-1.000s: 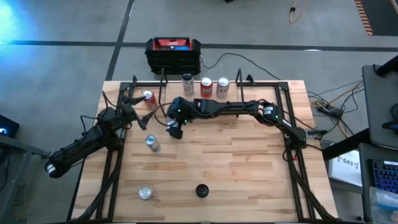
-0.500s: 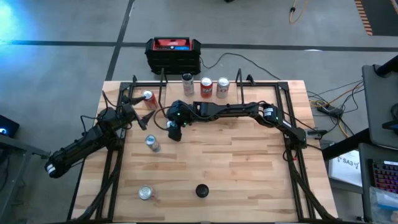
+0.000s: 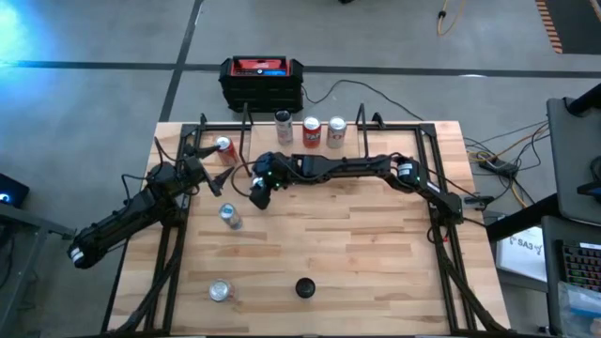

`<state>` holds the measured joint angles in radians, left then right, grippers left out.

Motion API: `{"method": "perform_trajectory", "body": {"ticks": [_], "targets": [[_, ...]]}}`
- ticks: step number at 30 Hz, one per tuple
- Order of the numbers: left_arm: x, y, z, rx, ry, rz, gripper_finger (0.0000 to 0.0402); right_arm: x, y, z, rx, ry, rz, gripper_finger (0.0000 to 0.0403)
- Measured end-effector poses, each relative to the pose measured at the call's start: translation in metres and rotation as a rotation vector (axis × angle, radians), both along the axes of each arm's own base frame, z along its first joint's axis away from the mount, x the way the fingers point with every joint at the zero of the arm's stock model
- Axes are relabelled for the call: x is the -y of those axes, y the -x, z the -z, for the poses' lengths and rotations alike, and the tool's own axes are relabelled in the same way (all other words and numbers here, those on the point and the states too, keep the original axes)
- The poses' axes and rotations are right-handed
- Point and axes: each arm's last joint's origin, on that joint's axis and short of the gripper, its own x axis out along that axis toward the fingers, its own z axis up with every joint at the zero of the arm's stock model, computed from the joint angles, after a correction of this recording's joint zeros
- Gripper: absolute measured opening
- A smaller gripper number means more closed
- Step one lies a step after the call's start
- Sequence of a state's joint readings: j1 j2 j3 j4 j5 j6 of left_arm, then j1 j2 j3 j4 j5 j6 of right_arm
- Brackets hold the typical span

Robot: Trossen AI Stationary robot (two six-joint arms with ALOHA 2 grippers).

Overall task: Place canned beverage on shelf
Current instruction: Put the top blue soda can on the shelf

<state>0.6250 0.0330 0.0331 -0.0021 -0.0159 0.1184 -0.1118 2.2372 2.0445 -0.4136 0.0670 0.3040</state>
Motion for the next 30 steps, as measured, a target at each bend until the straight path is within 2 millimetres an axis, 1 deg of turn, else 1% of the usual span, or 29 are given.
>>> {"method": "perform_trajectory", "body": {"ticks": [6, 17, 30], "targets": [[0.000, 0.000, 0.000, 0.000, 0.000, 0.000, 0.0398, -0.009, -0.001, 0.000, -0.017, 0.098, 0.035, 0.0238], [0.000, 0.000, 0.000, 0.001, 0.000, -0.001, 0.0398, -0.011, 0.000, 0.000, 0.012, 0.045, 0.185, 0.0244], [0.000, 0.000, 0.000, 0.000, 0.000, 0.000, 0.0398, -0.019, -0.002, -0.001, 0.016, 0.036, 0.137, 0.0253]]}}
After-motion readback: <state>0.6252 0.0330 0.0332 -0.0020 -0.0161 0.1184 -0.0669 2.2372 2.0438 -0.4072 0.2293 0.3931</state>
